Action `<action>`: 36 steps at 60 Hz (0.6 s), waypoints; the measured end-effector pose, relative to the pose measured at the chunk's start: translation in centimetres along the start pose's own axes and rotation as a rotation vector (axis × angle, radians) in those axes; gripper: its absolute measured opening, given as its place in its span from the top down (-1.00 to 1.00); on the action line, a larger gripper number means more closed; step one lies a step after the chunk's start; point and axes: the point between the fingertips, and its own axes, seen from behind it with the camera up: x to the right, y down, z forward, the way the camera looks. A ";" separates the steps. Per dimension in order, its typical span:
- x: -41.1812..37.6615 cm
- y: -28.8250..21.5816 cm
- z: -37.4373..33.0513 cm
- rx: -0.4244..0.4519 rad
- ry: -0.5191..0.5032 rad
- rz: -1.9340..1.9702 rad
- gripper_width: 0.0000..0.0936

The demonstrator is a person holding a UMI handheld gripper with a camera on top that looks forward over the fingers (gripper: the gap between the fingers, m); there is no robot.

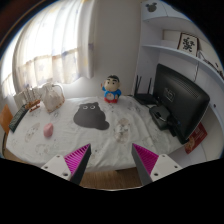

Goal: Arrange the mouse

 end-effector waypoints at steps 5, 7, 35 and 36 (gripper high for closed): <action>-0.5 0.0 0.1 0.001 -0.007 -0.004 -0.82; -0.9 0.1 0.3 0.001 -0.014 -0.004 -0.82; -15.5 0.8 2.0 -0.002 -0.091 -0.034 -0.83; -16.3 0.8 2.1 0.000 -0.096 -0.031 -0.83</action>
